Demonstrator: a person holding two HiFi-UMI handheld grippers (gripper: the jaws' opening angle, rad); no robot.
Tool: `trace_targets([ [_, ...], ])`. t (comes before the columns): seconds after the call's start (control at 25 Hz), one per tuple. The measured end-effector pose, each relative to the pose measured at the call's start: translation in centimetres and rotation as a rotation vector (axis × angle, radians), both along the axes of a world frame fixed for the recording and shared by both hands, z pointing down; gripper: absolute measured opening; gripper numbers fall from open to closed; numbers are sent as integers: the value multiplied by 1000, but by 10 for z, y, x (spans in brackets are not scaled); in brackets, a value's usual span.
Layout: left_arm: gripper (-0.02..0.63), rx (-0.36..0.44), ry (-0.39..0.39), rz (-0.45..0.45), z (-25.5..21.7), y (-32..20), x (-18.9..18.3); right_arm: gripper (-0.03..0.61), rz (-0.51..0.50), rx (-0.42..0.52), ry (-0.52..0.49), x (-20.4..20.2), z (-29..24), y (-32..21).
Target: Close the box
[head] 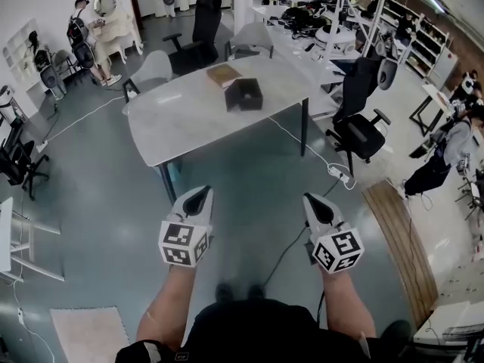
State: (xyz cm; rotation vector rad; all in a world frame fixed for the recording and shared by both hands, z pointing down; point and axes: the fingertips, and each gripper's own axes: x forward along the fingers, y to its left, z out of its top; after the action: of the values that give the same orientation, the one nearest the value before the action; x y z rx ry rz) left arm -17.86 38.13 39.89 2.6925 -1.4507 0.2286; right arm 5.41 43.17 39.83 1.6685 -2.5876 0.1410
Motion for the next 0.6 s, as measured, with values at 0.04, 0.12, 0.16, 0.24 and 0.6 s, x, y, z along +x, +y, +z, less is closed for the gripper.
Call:
trace_targets([
  [0.04, 11, 1, -2, 3, -1, 1, 7, 2, 1, 1, -5, 7, 0, 0],
  [0.12, 11, 5, -5, 7, -2, 3, 22, 2, 2, 4, -15, 21, 1, 2],
  [0.16, 11, 8, -5, 9, -3, 4, 29, 2, 1, 7, -16, 28, 2, 3],
  [0.24, 11, 14, -2, 10, -3, 6, 39, 2, 0, 10, -17, 39, 6, 3],
  [0.6, 11, -5, -3, -20, 5, -3, 47, 2, -16, -22, -39, 53, 18, -8],
])
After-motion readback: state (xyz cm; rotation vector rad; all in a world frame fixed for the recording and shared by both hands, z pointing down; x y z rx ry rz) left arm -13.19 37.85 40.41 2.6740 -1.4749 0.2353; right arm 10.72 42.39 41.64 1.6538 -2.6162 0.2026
